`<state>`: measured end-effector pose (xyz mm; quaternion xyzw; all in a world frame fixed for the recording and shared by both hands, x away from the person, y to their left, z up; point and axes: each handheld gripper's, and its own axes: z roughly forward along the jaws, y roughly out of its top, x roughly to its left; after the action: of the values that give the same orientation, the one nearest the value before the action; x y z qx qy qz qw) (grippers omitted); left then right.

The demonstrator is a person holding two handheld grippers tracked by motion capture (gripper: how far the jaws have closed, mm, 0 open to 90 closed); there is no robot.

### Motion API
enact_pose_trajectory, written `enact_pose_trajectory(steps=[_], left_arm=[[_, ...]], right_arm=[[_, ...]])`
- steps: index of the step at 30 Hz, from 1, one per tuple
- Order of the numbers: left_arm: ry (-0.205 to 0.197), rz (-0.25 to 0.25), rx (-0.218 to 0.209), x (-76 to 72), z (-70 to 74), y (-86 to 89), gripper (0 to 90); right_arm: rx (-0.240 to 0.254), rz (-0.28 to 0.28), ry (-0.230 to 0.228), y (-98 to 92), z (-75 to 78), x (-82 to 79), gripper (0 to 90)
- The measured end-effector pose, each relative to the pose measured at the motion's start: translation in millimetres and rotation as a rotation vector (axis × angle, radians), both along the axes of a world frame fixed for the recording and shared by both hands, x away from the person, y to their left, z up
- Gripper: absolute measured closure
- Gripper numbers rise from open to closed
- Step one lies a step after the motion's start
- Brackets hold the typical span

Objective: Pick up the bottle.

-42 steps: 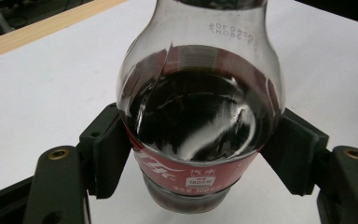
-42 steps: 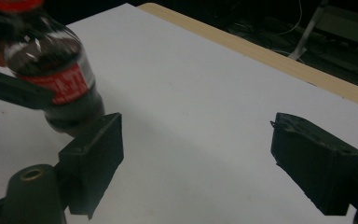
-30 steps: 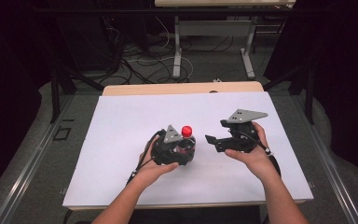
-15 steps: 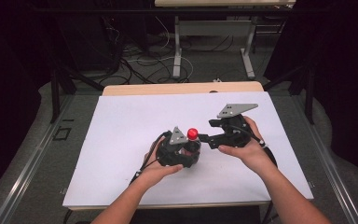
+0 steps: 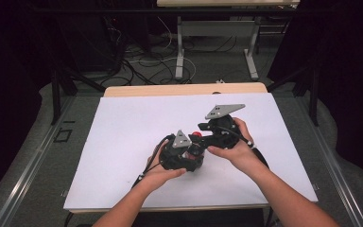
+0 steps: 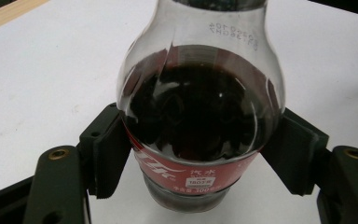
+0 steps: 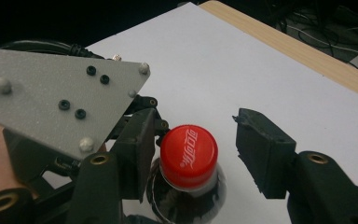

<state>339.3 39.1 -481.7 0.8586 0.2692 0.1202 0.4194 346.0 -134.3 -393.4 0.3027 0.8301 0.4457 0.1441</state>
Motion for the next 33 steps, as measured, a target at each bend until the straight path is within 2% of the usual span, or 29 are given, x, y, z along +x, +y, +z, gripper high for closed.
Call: enact_pose_trajectory(steps=[6, 8, 13, 20, 23, 28, 33], left_arm=[[0.004, 0.015, -0.012, -1.1, -1.2, -1.0, 30.0], [0.004, 0.013, -0.011, -1.3, -0.8, -0.8, 30.0], [0.007, 0.011, -0.017, -2.0, -0.2, -0.3, 30.0], [0.021, 0.008, -0.011, -2.1, 0.4, 1.6, 30.1], [0.02, 0.004, -0.013, -2.1, 1.0, 2.4, 30.1], [0.027, -0.015, -0.012, -2.2, 2.0, 4.0, 30.2], [0.029, -0.04, -0.024, -1.8, 1.6, 4.4, 30.1]], right_arm=[[0.014, -0.029, 0.014, 8.5, -7.7, 4.1, 52.6], [0.028, -0.039, 0.036, 10.8, -8.9, 4.2, 53.8], [0.025, -0.049, 0.028, 14.7, -12.4, 3.7, 57.9], [0.025, -0.033, 0.017, 15.5, -14.1, 3.5, 61.0], [0.039, -0.014, 0.018, 14.7, -14.3, 4.5, 61.2], [0.035, 0.036, 0.014, 11.9, -13.4, 6.4, 61.5], [0.043, 0.125, 0.027, 7.5, -13.2, 11.2, 61.5]])
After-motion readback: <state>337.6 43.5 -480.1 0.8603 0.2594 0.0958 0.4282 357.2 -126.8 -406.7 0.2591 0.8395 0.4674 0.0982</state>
